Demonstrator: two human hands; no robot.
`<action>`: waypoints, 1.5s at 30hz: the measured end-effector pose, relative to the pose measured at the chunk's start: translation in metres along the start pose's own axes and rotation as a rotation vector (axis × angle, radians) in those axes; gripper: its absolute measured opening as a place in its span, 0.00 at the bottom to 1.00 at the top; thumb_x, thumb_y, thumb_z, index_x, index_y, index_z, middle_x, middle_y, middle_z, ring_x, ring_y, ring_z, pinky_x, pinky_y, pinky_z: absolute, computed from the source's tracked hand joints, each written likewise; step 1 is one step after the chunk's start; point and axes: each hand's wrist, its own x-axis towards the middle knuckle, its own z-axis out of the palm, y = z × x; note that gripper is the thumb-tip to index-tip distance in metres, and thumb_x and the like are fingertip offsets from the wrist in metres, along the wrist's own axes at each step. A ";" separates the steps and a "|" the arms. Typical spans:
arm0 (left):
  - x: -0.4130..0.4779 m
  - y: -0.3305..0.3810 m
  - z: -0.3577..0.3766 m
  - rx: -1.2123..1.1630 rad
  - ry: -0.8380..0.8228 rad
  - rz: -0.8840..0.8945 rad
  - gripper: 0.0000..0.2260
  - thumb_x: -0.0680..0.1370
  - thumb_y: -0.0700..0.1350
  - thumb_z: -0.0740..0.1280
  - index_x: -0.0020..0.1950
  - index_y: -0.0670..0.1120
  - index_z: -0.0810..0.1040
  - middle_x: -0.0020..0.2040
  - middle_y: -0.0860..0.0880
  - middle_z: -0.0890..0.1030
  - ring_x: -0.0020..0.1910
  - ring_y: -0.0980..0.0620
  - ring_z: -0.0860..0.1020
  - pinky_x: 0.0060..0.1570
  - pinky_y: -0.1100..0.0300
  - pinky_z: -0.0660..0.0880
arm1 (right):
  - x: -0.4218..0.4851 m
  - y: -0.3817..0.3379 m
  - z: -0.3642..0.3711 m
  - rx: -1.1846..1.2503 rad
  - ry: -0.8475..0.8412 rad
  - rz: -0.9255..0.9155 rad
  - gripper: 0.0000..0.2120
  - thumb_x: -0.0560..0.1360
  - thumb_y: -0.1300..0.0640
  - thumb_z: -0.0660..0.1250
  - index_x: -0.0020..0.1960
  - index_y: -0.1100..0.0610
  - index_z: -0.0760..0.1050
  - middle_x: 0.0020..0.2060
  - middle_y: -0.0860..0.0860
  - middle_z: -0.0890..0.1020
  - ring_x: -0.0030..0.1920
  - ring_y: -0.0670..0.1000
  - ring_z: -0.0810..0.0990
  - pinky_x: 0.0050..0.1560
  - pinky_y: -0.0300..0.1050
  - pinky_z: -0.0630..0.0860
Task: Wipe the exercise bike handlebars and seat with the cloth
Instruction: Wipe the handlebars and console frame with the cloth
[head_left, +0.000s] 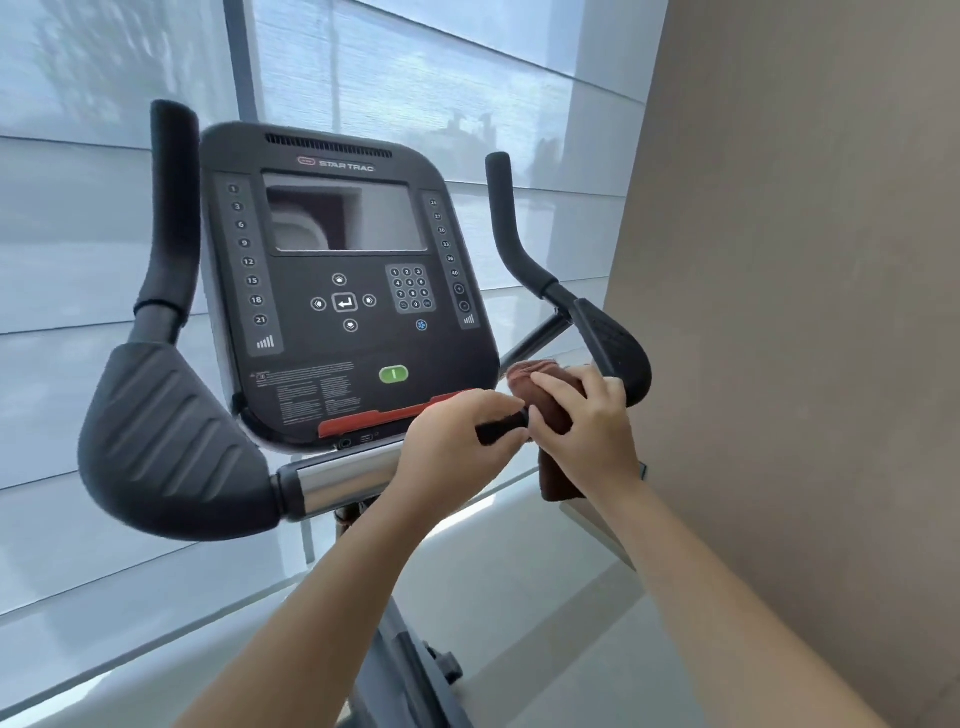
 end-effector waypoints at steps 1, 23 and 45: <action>-0.002 -0.001 -0.003 -0.065 0.002 0.002 0.09 0.72 0.43 0.69 0.51 0.49 0.81 0.47 0.54 0.82 0.47 0.55 0.78 0.47 0.63 0.75 | -0.003 -0.005 -0.002 -0.006 0.002 0.008 0.16 0.70 0.55 0.69 0.58 0.55 0.78 0.52 0.58 0.78 0.50 0.60 0.72 0.47 0.52 0.77; -0.162 0.055 -0.040 0.178 -0.149 0.421 0.15 0.71 0.40 0.70 0.56 0.39 0.77 0.55 0.41 0.80 0.55 0.40 0.77 0.54 0.46 0.73 | -0.199 -0.135 -0.168 -0.097 0.122 0.391 0.17 0.69 0.63 0.70 0.57 0.55 0.79 0.49 0.53 0.77 0.49 0.56 0.77 0.53 0.42 0.72; -0.272 0.316 0.071 -0.101 -0.262 0.687 0.15 0.68 0.39 0.72 0.53 0.41 0.78 0.50 0.45 0.81 0.52 0.42 0.78 0.52 0.49 0.73 | -0.373 -0.105 -0.429 -0.272 0.376 0.703 0.16 0.69 0.63 0.70 0.56 0.51 0.79 0.48 0.46 0.77 0.47 0.41 0.75 0.50 0.26 0.68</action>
